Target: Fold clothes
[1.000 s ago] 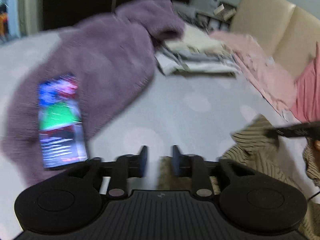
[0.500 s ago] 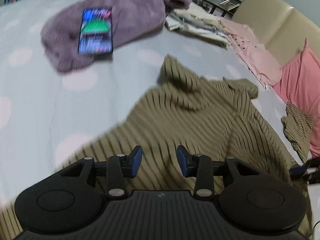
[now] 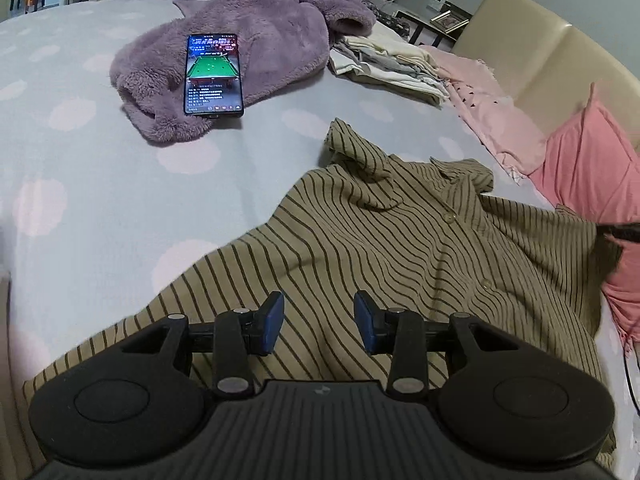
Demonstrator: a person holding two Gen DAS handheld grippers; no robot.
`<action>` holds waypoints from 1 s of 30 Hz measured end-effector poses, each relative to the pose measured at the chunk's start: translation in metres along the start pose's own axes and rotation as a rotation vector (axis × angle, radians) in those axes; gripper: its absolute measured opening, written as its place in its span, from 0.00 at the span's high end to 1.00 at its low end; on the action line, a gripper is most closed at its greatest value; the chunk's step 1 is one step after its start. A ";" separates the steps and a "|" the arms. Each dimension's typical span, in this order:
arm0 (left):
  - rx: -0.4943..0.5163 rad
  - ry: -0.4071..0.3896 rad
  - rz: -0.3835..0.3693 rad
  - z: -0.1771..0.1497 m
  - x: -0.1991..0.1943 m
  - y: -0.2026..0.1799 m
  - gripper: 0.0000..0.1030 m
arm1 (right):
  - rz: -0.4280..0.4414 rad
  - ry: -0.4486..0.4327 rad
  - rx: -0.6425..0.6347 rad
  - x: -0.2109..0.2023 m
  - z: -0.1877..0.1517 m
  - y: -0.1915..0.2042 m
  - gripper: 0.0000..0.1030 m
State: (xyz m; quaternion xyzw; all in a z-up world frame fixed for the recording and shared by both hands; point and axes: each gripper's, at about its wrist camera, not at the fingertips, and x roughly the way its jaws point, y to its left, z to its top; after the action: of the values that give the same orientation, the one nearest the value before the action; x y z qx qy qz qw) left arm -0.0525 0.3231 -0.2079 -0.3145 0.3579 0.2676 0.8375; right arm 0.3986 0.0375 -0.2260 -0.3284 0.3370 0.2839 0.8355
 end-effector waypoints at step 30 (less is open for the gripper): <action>0.498 0.376 -0.275 -0.204 -0.047 -0.165 0.64 | 0.529 0.200 -0.148 -0.181 -0.263 0.104 0.54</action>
State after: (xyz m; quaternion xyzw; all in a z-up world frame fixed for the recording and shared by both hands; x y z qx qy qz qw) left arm -0.0573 0.0572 -0.2274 -0.1895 0.5146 -0.0058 0.8362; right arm 0.1167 -0.1380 -0.2739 -0.3154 0.4700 0.4817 0.6690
